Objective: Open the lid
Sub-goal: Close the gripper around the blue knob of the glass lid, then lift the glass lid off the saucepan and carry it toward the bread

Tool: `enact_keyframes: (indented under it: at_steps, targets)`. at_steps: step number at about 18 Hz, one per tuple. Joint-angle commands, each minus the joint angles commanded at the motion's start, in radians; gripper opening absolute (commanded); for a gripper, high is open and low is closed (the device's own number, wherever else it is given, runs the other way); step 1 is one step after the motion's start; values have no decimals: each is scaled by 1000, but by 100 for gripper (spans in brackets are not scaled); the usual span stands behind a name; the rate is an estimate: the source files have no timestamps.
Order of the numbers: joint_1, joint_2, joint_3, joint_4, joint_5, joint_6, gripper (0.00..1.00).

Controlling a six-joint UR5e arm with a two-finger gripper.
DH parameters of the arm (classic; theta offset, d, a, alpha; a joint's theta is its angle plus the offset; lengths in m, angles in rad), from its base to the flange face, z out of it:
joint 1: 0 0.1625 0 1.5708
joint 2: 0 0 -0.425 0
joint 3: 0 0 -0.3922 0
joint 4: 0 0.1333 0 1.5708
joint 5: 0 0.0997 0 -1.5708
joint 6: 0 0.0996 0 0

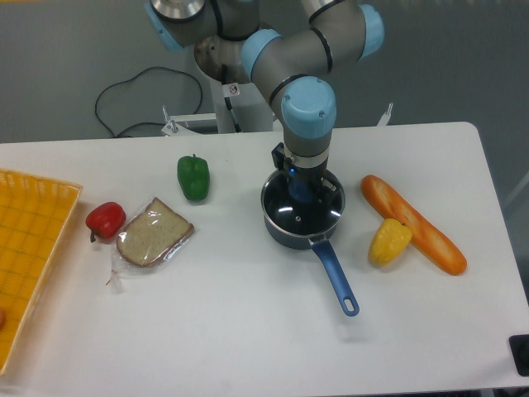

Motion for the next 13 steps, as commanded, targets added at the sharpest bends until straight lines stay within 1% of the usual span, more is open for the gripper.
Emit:
enact_keyframes:
  at_steps: [1,3,4,6,8,10,13]
  targets:
    - [-5,0,18,-23,0,8,59]
    - [-8,0,64,-87,2,24,60]
    - [-8,0,84,-103,0,28,59]
    - [-9,3,113,-109,-3,43,59]
    - [-18,6,144,-109,-8,92,60]
    - [-38,5,169,-109,-8,120,60]
    - [-86,0,204,-109,-14,121,60]
